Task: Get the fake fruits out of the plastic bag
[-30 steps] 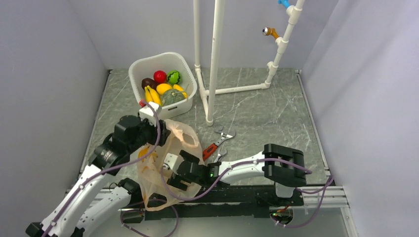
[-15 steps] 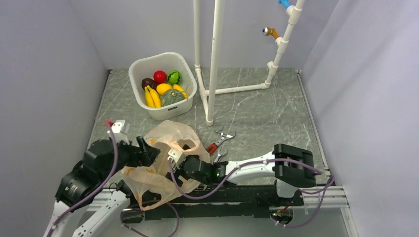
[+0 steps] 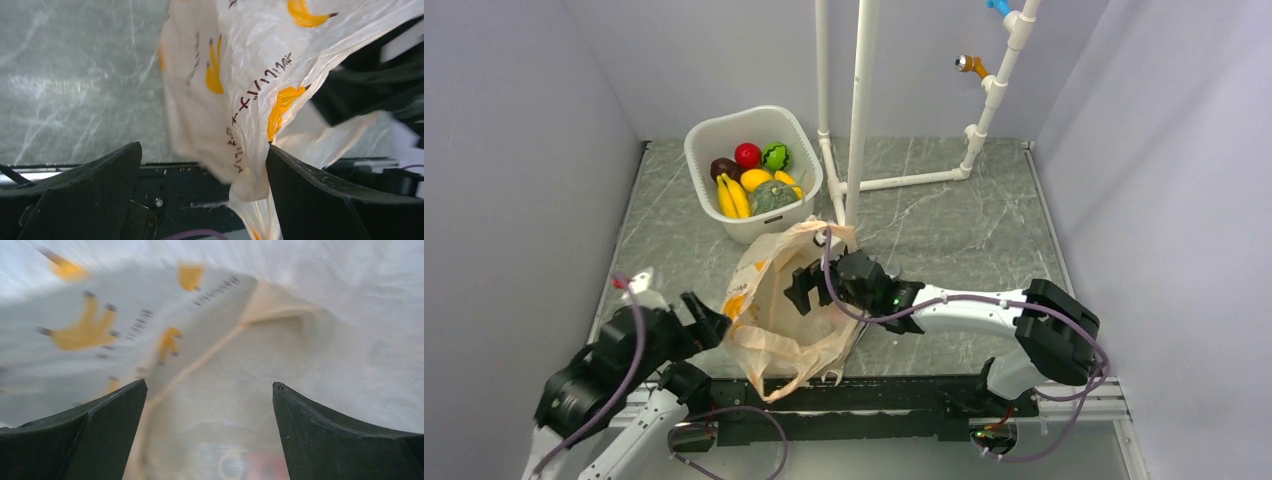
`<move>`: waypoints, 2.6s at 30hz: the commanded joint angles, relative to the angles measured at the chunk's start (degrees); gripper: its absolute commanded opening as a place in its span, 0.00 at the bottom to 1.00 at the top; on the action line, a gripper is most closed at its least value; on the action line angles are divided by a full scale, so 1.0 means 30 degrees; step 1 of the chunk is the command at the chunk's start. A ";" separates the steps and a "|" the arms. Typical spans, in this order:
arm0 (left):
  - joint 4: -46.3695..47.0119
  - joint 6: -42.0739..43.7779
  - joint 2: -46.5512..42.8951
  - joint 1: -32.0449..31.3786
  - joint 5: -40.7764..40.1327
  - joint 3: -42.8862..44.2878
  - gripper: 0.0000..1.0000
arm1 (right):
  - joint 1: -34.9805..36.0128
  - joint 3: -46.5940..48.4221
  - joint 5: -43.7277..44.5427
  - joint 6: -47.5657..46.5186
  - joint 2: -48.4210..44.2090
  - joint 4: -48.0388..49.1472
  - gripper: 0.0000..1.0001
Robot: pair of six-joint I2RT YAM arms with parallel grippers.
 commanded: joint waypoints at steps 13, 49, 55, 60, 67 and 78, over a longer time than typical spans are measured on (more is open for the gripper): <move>1.4052 -0.1204 0.0561 -0.0075 0.9601 -0.7087 0.99 | -0.0399 0.3795 -0.3338 0.0466 0.0247 -0.2565 1.00; 0.9189 0.8103 0.3994 -0.0071 -0.5493 -0.1759 0.00 | -0.0507 1.0855 -0.5305 -0.2673 0.0621 -0.8093 1.00; 0.9058 0.6816 0.5826 -0.0066 -0.8445 -0.2684 0.00 | -0.0726 0.9134 -0.6218 -0.3264 -0.3027 -0.8943 1.00; 0.8123 0.5473 0.8045 0.0008 -1.3316 -0.1925 0.00 | -0.0714 0.7328 -0.2307 -0.3091 -0.6076 -1.0270 1.00; 1.1500 0.7640 1.0743 0.1125 -1.5622 0.1184 0.00 | -0.0747 0.4856 0.1113 -0.2842 -0.9773 -1.1505 1.00; 1.2555 0.9423 1.3482 0.5008 -1.0968 0.3845 0.35 | -0.0748 0.3254 0.6039 -0.1305 -1.2758 -1.4906 1.00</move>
